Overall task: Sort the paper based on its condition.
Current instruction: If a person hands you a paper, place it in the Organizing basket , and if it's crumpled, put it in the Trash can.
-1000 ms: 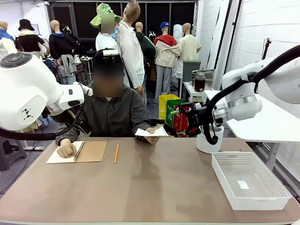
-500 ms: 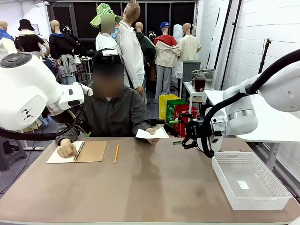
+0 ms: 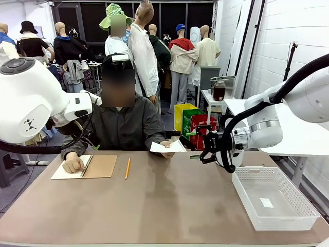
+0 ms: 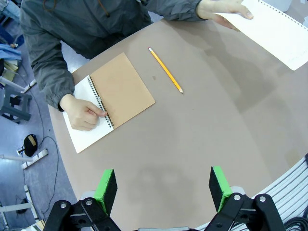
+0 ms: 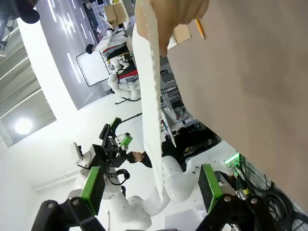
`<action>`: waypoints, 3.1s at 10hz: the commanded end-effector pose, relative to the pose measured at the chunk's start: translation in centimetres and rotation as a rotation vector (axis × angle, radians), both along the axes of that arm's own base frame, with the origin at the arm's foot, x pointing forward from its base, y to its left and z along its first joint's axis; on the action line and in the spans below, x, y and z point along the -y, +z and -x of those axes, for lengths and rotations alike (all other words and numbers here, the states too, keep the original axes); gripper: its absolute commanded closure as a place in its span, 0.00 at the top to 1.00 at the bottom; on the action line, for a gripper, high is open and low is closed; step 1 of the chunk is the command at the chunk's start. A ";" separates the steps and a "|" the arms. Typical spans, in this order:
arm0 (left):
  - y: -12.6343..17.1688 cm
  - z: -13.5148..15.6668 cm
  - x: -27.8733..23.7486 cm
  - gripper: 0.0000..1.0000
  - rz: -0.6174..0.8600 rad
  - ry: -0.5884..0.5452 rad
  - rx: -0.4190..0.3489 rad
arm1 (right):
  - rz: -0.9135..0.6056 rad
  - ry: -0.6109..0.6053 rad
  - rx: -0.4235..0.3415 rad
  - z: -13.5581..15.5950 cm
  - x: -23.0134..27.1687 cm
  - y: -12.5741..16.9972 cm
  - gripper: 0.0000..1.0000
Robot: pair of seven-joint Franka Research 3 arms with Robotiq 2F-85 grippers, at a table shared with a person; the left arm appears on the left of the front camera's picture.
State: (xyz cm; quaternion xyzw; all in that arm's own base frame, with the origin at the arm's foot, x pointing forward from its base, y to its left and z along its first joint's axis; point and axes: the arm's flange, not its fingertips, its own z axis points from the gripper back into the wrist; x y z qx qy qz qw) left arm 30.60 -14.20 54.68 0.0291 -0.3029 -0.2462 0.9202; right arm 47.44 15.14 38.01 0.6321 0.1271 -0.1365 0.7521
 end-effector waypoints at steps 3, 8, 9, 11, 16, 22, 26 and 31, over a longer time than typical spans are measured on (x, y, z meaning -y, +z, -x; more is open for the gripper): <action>0.0 0.0 -0.1 1.00 -0.009 -0.008 0.000 | -0.017 0.011 -0.069 -1.1 -1.4 -2.4 1.00; 0.0 0.0 -0.1 1.00 -0.009 -0.008 0.000 | -0.080 -0.005 -0.048 -1.3 -1.0 -1.9 0.64; 0.0 0.0 -0.1 1.00 -0.009 -0.008 0.000 | -0.104 -0.011 -0.039 -1.3 -0.8 -1.5 0.64; 0.0 0.0 -0.1 1.00 -0.009 -0.008 0.000 | -0.120 -0.016 -0.041 -1.4 -0.4 -1.5 0.64; 0.0 0.0 -0.1 1.00 -0.009 -0.008 0.000 | -0.110 -0.003 -0.087 -1.5 -0.9 -2.3 0.64; 0.0 0.0 -0.1 1.00 -0.009 -0.008 0.000 | -0.101 -0.010 -0.110 -1.2 -1.0 -2.5 0.00; 0.0 0.0 -0.1 1.00 -0.009 -0.008 0.000 | -0.106 0.018 -0.138 -1.2 -1.6 -2.6 0.00; 0.0 0.0 -0.1 1.00 -0.009 -0.008 0.000 | 0.135 0.058 0.136 -0.4 0.4 2.9 0.00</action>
